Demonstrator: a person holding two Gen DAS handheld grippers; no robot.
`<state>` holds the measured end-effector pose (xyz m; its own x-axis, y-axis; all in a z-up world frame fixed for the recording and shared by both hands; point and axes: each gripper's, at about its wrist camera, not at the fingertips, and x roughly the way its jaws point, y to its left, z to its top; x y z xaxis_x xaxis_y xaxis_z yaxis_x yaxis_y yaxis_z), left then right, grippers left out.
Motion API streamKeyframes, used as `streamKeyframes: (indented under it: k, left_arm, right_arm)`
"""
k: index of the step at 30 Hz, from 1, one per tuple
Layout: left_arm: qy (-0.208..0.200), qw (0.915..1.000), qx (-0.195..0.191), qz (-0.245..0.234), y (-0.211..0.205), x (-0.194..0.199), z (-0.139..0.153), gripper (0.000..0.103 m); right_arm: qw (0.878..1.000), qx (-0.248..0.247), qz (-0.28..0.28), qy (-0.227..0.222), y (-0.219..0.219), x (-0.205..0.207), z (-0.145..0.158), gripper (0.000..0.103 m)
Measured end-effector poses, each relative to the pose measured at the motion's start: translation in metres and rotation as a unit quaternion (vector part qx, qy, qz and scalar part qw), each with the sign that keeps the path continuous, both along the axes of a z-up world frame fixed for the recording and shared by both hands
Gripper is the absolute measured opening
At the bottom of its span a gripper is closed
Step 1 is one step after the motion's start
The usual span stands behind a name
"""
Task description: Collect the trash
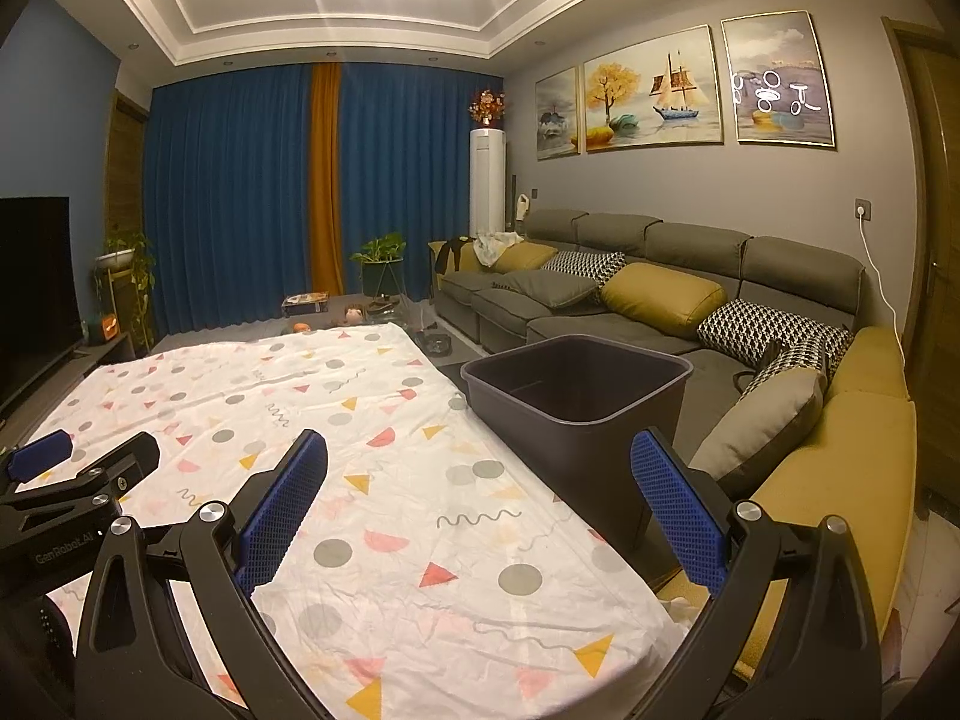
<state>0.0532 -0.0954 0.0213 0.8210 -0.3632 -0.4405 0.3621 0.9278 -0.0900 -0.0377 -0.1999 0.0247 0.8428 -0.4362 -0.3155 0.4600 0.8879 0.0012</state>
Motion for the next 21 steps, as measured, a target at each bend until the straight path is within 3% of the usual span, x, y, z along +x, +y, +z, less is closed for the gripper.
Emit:
streamKeyframes:
  k: [21]
  left_arm:
    - [0.0,1.0,0.0,-0.002,-0.002,-0.001,0.0002,0.097]
  right_arm:
    - [1.0,0.001,0.0,-0.001,0.0015,-0.0008,0.003,0.097]
